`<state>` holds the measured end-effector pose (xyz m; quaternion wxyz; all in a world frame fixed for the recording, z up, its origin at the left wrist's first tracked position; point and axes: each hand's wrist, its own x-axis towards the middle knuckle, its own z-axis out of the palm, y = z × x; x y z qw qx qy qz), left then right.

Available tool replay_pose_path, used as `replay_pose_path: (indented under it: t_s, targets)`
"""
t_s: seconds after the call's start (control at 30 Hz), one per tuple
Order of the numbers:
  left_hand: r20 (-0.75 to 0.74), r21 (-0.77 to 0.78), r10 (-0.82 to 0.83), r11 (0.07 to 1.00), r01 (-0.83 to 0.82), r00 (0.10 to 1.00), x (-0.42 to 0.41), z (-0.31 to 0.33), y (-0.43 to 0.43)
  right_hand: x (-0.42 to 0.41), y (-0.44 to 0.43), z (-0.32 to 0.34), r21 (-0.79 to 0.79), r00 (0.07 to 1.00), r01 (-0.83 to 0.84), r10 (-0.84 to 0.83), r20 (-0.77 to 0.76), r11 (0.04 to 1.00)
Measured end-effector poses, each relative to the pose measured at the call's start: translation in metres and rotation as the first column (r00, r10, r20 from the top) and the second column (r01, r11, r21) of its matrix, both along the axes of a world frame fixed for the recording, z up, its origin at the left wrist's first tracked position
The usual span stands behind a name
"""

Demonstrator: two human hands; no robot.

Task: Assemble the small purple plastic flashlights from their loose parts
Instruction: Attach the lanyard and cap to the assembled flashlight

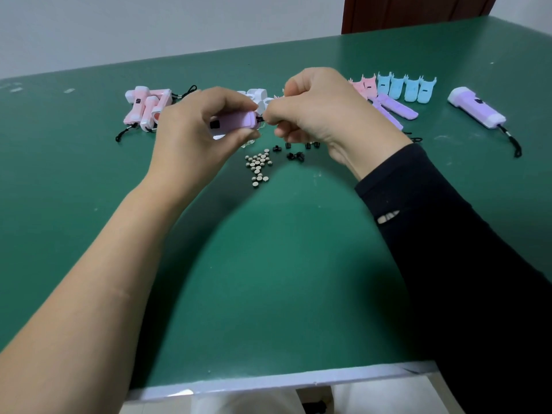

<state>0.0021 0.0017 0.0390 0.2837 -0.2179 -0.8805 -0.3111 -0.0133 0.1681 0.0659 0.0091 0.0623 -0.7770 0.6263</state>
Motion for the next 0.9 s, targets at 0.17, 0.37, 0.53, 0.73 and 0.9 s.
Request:
replay_pose_path:
  t_s: [0.17,0.37,0.53,0.73,0.9]
  targets:
    - [0.01,0.083,-0.022,0.996,0.021,1.0,0.0006,-0.0006,0.0009,-0.0012,0.0024,0.0004,-0.024,0.999,-0.028,0.029,0.023,0.999]
    - [0.047,0.211,-0.101,0.973,0.089,0.994,0.0012,-0.0026,0.0026,-0.0033,0.006,0.0015,-0.173,0.988,-0.117,0.133,0.084,0.978]
    - [-0.004,0.169,-0.104,0.98,0.104,0.995,-0.0007,-0.0034,0.0024,-0.0044,0.0068,0.001,-0.289,0.973,-0.156,0.197,0.118,0.945]
    - [-0.132,0.029,-0.061,0.997,0.065,0.989,-0.0049,-0.0067,0.0022,-0.0066,0.0035,-0.0009,-0.474,0.966,-0.121,0.213,0.145,0.872]
    - [-0.156,-0.04,-0.022,0.999,0.016,0.988,-0.0074,-0.0088,0.0021,-0.0075,0.0008,-0.0042,-0.572,0.963,-0.062,0.2,0.182,0.818]
